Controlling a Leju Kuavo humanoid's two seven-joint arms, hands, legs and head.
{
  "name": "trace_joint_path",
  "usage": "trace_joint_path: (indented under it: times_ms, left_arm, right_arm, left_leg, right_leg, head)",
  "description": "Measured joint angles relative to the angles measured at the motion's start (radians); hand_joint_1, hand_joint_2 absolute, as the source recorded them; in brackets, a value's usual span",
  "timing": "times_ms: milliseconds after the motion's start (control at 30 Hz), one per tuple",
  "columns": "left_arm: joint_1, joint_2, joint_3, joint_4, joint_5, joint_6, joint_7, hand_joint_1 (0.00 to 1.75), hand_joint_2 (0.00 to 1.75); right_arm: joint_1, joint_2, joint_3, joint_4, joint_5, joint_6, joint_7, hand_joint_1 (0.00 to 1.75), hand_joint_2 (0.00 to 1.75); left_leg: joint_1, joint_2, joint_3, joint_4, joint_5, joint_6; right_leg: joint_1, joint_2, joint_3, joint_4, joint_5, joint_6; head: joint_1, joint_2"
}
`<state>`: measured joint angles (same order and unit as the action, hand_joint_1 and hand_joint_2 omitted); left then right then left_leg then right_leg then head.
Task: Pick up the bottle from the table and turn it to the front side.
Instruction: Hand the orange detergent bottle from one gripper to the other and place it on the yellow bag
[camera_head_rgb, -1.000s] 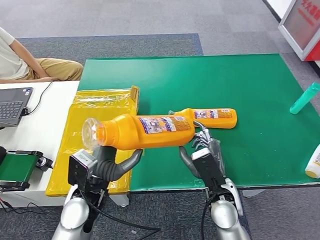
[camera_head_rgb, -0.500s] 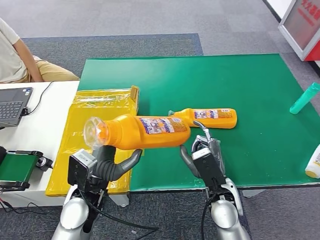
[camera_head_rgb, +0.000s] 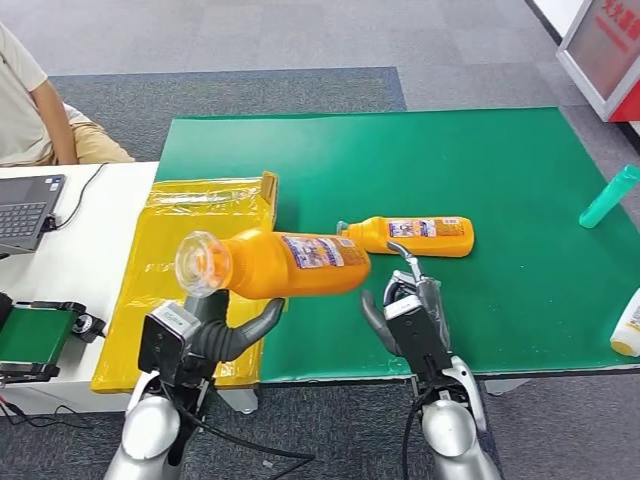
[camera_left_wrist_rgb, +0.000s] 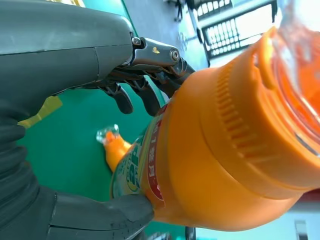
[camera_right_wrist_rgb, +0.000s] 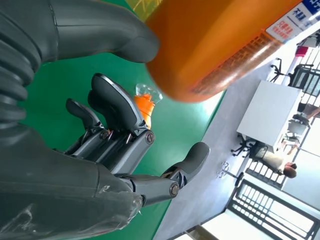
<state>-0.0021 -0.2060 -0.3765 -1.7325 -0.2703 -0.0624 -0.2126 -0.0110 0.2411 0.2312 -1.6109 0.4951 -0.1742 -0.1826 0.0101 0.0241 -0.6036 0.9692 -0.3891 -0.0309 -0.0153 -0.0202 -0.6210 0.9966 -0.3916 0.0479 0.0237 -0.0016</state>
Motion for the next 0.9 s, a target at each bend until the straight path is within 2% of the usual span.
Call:
trace_joint_path:
  times_ms: [500, 900]
  left_arm:
    - [0.017, -0.010, 0.100, -0.047, -0.248, 0.116, -0.010, 1.75, 1.75]
    - [0.019, -0.014, 0.145, -0.046, -0.283, 0.117, -0.006, 1.75, 1.75]
  right_arm:
    - [0.035, 0.000, -0.022, -0.071, 0.024, 0.001, 0.026, 1.75, 1.75]
    - [0.044, 0.000, -0.033, -0.091, 0.027, 0.008, 0.027, 1.75, 1.75]
  left_leg:
    - [0.000, 0.000, 0.000, 0.000, 0.000, 0.000]
    - [0.000, 0.000, 0.000, 0.000, 0.000, 0.000]
  right_leg:
    - [0.000, 0.000, 0.000, 0.000, 0.000, 0.000]
    - [0.000, 0.000, 0.000, 0.000, 0.000, 0.000]
  head:
    - [0.000, 0.000]
    - [0.000, 0.000]
